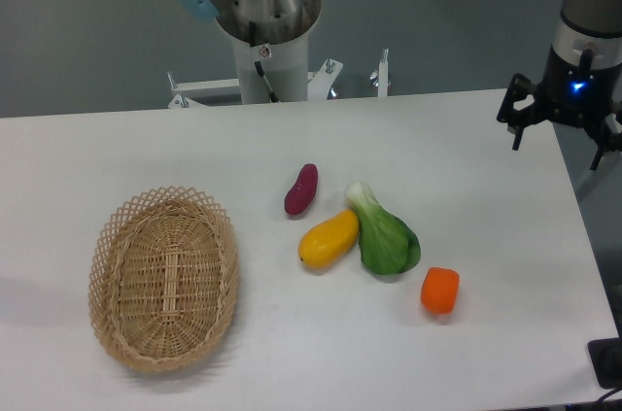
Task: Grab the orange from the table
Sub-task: 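Move the open gripper down toward the small orange fruit, then lower the gripper around the orange fruit and close the fingers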
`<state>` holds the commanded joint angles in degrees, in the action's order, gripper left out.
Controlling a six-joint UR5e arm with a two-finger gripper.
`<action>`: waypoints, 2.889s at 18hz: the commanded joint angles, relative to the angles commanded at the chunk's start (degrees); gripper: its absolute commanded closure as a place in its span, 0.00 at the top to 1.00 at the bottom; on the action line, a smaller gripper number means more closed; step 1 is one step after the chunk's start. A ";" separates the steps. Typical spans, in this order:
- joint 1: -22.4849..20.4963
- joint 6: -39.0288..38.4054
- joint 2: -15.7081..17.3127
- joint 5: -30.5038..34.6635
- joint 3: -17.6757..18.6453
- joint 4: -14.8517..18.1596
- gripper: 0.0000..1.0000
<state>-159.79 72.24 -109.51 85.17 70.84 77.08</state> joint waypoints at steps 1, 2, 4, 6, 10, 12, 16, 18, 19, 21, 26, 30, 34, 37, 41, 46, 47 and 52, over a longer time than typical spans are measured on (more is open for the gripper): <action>0.00 0.09 0.00 0.00 0.00 -0.09 1.00; 0.09 0.09 0.00 -0.17 0.00 -0.09 1.00; 0.09 -0.17 0.00 -1.66 0.70 -0.96 1.00; 0.35 -0.96 0.09 -2.63 3.41 -5.42 1.00; 1.31 -14.38 -0.17 -2.55 8.07 -12.29 1.00; 2.02 -21.23 -1.57 -2.46 8.52 -12.92 1.00; 3.77 -32.68 -5.53 -2.64 7.56 -15.11 1.00; 4.22 -32.52 -8.16 -2.55 7.12 -18.97 1.00; 4.48 -32.17 -9.48 -2.37 6.60 -20.29 1.00; 4.83 -29.37 -11.16 -2.63 5.63 -20.92 1.00; 7.64 -18.72 -13.44 -4.39 7.99 -21.26 1.00; 7.91 -11.26 -13.53 -4.31 10.81 -21.27 1.00; 8.26 -10.81 -13.97 -4.13 11.86 -21.36 1.00; 8.88 -10.81 -14.24 -4.04 13.01 -21.79 1.00; 9.14 -10.90 -15.11 -4.04 13.27 -22.06 1.00; 9.49 -10.81 -16.17 -3.78 13.36 -23.37 1.00; 9.58 -10.90 -16.52 -3.78 13.62 -24.07 1.00; 9.58 -10.81 -16.96 -2.81 15.21 -26.63 1.00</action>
<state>-150.21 61.44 -126.47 82.35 86.04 50.45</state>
